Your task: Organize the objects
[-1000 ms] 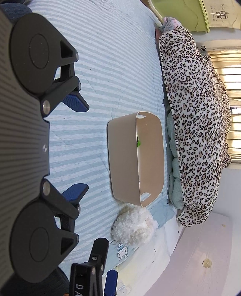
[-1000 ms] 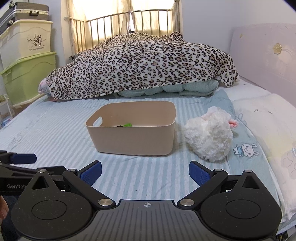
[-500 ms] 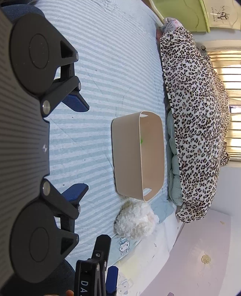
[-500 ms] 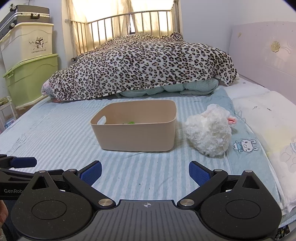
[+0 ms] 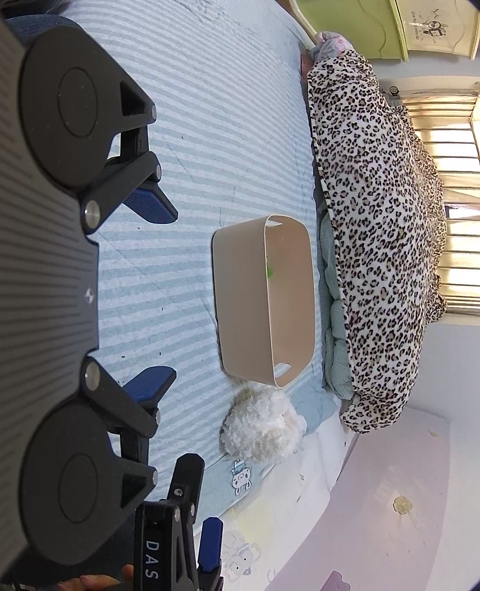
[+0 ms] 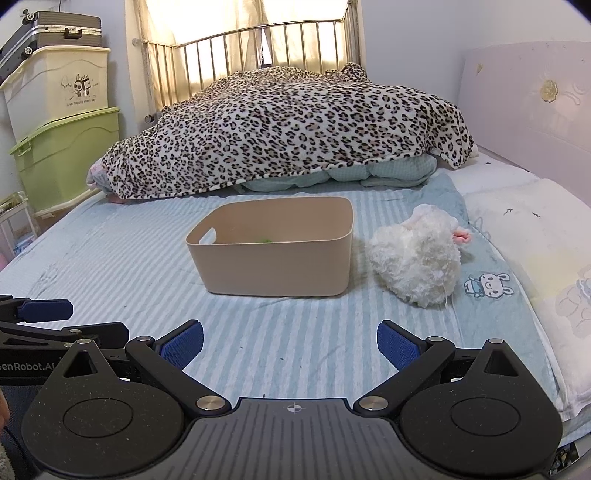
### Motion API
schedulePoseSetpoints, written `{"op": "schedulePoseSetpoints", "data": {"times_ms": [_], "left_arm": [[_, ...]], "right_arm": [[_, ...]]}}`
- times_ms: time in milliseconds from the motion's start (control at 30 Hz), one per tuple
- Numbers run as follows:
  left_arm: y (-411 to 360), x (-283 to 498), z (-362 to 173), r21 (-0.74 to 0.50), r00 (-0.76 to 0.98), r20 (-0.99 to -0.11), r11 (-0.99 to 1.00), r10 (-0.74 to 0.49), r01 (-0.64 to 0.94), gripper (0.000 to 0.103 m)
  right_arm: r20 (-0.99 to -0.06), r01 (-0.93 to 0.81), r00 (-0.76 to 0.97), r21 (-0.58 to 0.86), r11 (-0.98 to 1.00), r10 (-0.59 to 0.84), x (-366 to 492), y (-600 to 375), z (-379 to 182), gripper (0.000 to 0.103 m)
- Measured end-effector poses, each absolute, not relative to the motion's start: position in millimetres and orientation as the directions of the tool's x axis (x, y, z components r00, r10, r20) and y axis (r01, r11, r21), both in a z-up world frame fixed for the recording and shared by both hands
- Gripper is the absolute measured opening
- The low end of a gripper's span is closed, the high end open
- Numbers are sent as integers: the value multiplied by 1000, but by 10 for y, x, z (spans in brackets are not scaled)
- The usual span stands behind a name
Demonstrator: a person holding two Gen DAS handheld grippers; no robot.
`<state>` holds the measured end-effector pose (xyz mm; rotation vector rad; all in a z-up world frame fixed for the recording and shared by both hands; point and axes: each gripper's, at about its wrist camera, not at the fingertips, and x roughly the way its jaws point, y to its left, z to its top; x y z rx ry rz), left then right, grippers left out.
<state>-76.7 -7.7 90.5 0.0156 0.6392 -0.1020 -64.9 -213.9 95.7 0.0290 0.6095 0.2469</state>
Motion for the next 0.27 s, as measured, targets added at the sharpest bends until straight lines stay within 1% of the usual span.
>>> {"op": "schedulePoseSetpoints", "data": {"times_ms": [267], "left_arm": [[-73, -777, 918, -16, 798, -596, 994, -94, 104, 85]], "right_arm": [[-556, -229, 794, 101, 968, 245, -679, -2154, 968, 102]]}}
